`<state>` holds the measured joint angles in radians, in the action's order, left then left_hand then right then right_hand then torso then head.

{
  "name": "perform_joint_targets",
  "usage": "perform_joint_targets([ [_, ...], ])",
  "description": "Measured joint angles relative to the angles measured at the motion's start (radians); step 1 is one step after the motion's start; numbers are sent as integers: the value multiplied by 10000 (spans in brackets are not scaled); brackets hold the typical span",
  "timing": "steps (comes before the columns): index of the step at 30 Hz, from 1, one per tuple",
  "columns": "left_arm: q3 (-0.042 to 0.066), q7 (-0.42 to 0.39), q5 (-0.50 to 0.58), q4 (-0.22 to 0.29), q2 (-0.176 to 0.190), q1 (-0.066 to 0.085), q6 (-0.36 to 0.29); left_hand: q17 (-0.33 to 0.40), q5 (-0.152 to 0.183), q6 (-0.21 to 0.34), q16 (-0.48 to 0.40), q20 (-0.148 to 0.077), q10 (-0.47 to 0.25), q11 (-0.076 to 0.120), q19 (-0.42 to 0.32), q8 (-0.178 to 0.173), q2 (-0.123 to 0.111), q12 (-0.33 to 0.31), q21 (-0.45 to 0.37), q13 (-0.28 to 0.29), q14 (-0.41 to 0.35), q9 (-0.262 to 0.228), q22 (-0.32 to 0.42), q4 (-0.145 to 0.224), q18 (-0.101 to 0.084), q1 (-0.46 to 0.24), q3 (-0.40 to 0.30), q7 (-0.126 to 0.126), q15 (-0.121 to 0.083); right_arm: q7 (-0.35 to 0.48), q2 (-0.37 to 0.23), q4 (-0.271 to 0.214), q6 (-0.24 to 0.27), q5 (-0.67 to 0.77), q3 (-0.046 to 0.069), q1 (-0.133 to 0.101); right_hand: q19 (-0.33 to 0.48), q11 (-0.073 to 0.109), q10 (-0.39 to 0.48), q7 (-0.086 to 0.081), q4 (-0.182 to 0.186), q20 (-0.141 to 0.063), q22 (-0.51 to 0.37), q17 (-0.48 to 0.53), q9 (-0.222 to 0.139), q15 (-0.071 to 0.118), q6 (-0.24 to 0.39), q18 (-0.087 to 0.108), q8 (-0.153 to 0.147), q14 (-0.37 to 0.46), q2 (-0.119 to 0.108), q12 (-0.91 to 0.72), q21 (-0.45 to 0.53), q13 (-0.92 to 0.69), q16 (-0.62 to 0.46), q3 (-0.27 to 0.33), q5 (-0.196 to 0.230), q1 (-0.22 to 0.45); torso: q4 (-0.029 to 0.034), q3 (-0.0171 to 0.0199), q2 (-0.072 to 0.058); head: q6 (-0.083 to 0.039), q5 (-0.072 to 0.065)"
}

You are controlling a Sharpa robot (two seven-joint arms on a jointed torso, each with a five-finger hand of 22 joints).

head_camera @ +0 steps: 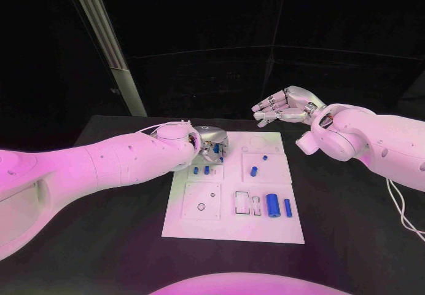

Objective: Assemble the parts on the task board

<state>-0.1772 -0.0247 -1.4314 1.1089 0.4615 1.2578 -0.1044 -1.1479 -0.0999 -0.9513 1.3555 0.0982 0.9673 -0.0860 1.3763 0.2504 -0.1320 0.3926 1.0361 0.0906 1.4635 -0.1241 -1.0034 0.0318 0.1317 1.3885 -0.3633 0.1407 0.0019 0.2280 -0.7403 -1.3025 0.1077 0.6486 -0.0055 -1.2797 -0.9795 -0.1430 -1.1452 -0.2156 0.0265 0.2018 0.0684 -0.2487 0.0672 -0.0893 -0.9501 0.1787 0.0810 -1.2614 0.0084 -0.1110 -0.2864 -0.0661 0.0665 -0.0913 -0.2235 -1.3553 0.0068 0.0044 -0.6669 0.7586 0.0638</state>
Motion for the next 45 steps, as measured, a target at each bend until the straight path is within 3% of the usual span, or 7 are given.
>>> perform_joint_targets([
  [19,32,52,-5,-254,-159,-19,215,9,0,-266,77,-32,500,113,107,-135,132,-137,241,-146,34,132,-316,26,0,-132,-419,-86,-35,0,13,-2,0,3,0,0,0,0,0,0,29,0,0,9,0,0,0,-1,0,0,0,0,0,0,0,-29,0,0,-4,6,0,39,8],
  [26,40,93,-2,-305,-218,-20,267,-37,1,-749,146,-126,988,203,201,-137,285,-205,561,-185,32,154,-638,91,0,-73,-759,-145,-145,0,24,-1,0,4,0,0,0,0,0,0,29,0,0,10,0,0,0,0,0,0,0,0,0,0,0,-29,-39,0,-5,5,-2,63,2],
  [28,42,101,-1,-305,-220,-22,266,-38,2,-836,146,-143,1077,248,218,-144,346,-205,669,-176,33,156,-759,125,-151,-86,-844,-185,-145,0,25,-1,0,4,0,0,0,0,0,0,29,0,0,9,0,0,0,0,0,0,-1,0,0,0,0,-29,-39,0,-5,4,-2,64,1],
  [30,43,103,-1,-304,-215,-25,252,-38,5,-893,185,-171,1181,253,290,-145,373,-211,784,-180,33,155,-891,164,-153,-72,-940,-180,-145,0,25,-1,0,4,0,0,0,0,0,0,29,0,0,9,0,0,0,0,0,0,0,0,0,0,0,-29,-39,0,-5,4,-2,64,-3],
  [41,34,74,25,19,126,-101,-184,-20,35,-1067,185,-191,1395,285,338,-176,401,-372,996,-208,-2,181,-1161,303,-152,-42,-1160,-177,-180,1,36,12,0,5,0,0,0,0,0,0,29,0,0,8,0,0,0,0,0,0,-1,0,44,0,0,-29,-38,0,5,-3,8,17,-29],
  [45,131,60,54,222,285,-109,-378,-17,40,-1068,184,-191,1409,272,338,-176,401,-439,996,-198,-2,187,-1180,330,-152,-43,-1216,-176,-180,5,42,17,0,5,0,0,0,0,0,0,29,0,0,8,0,0,0,0,0,0,-1,0,44,0,0,-29,-38,0,12,-2,8,-6,-15],
])
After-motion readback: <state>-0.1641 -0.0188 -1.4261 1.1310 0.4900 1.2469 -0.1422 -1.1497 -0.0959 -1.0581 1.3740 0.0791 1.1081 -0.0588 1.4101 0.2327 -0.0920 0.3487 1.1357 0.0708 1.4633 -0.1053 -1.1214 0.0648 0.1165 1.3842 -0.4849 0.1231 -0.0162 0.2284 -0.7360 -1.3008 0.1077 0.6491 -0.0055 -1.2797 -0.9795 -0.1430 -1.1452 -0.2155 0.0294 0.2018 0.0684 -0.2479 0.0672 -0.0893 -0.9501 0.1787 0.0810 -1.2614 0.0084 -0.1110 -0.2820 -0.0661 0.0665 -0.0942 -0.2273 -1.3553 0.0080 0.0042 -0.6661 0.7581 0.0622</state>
